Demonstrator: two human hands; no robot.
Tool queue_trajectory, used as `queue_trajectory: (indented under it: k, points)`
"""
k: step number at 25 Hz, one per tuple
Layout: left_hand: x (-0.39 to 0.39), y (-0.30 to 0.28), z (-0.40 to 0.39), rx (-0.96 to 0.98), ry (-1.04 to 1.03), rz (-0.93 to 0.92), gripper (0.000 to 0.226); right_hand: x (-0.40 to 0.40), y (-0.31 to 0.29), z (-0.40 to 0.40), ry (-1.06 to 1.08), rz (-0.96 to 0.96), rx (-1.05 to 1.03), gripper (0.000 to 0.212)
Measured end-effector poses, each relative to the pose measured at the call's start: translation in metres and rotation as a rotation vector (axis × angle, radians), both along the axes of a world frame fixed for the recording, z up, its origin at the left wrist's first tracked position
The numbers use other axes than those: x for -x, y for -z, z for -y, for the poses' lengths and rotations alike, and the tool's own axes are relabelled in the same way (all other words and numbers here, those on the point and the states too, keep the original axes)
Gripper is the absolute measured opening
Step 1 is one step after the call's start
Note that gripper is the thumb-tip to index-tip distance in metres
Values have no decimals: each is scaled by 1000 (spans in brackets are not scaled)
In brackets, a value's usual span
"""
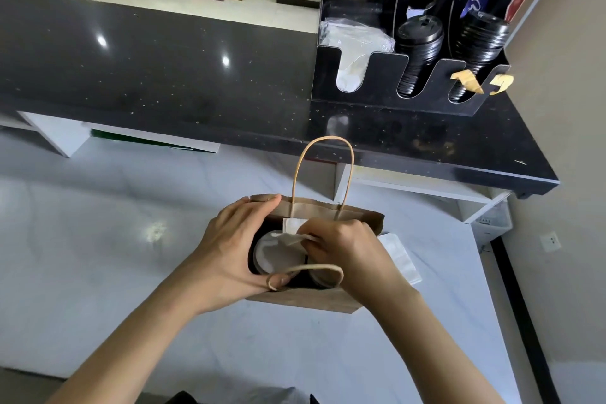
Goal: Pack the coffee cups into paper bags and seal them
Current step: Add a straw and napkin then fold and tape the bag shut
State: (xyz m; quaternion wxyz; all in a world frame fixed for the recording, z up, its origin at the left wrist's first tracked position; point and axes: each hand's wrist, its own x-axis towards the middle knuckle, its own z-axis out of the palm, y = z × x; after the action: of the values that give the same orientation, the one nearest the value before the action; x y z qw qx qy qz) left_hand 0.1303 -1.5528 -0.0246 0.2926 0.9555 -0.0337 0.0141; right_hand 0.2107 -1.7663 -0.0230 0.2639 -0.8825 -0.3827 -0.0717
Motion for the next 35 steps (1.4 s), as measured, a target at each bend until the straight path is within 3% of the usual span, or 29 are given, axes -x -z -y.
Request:
queue_trajectory:
  k: [3,7,14,18,22,27,35]
  points:
    - [0,-2,0,14,1,-12,114,-7,-2,-9,15,-42,133,8]
    - [1,-3,-1,17,7,-14,111,3,-10,-11,16,-515,252,37]
    - [0,-3,0,5,8,-20,108,3,-10,-4,66,-690,163,91]
    - [0,1,-2,10,-5,-5,100,7,-16,5,88,-650,19,79]
    - [0,3,-2,12,-34,12,92,9,-32,23,153,-524,-164,49]
    - [1,4,-2,14,-46,122,69,8,-24,42,399,-358,-457,20]
    - [8,-7,-7,73,-135,243,40,17,-2,65,593,-449,-663,17]
